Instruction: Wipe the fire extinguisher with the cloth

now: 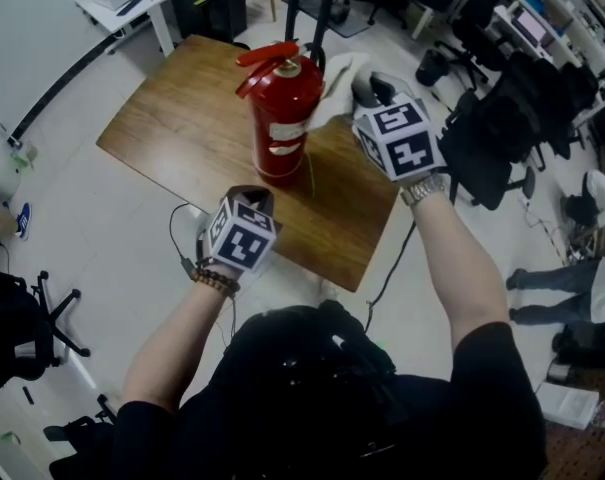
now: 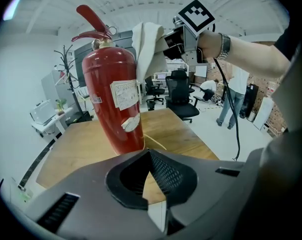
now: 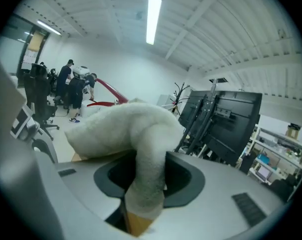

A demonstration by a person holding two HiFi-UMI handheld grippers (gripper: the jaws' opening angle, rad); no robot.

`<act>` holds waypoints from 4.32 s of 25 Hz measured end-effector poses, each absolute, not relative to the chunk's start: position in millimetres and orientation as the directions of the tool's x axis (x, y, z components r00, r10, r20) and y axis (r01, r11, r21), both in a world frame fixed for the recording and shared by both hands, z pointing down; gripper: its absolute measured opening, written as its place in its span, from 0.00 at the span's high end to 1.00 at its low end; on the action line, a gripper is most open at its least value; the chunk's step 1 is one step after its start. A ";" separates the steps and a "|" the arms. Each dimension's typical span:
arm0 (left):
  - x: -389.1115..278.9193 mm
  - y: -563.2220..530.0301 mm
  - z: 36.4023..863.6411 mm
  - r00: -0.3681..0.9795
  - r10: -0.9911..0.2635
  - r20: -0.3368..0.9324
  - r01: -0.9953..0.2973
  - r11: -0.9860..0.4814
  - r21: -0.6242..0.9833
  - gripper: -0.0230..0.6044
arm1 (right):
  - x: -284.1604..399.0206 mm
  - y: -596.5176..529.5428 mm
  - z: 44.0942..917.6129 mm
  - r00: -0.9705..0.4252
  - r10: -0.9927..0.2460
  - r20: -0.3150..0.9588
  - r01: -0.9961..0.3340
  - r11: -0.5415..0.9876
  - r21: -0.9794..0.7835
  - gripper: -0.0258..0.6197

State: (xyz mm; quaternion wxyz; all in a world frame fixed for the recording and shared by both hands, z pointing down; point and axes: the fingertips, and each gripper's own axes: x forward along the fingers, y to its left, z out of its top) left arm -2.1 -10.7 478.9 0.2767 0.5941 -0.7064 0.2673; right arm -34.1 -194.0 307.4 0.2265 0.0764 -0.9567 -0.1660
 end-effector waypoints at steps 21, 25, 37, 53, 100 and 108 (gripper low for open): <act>23.7 -48.9 482.9 -0.374 -0.555 0.743 -0.850 0.526 -0.035 0.96 | -113.7 -184.8 286.5 -0.905 0.120 0.408 0.329 0.805 0.494 0.71; 17.5 -40.1 479.9 -0.383 -0.553 0.740 -0.847 0.530 -0.042 0.96 | -117.5 -190.6 291.6 -0.904 0.106 0.415 0.311 0.828 0.466 0.71; 12.8 -31.6 473.7 -0.350 -0.579 0.737 -0.884 0.465 -0.054 0.96 | -118.5 -210.8 322.5 -0.886 0.010 0.463 0.222 0.886 0.406 0.71; 1.7 -61.3 493.6 -0.387 -0.485 0.784 -0.813 0.581 -0.041 0.96 | -123.9 -225.5 374.6 -0.851 0.174 0.496 0.356 0.885 0.300 0.71; -1.9 -87.2 533.7 -0.405 -0.332 0.852 -0.694 0.718 -0.050 0.96 | -122.5 -216.7 586.5 -0.579 0.354 0.735 0.627 0.769 0.123 0.71; 1.5 -81.2 538.7 -0.408 -0.305 0.860 -0.663 0.747 -0.050 0.96 | -116.0 -212.2 621.8 -0.521 0.356 0.776 0.660 0.744 0.102 0.71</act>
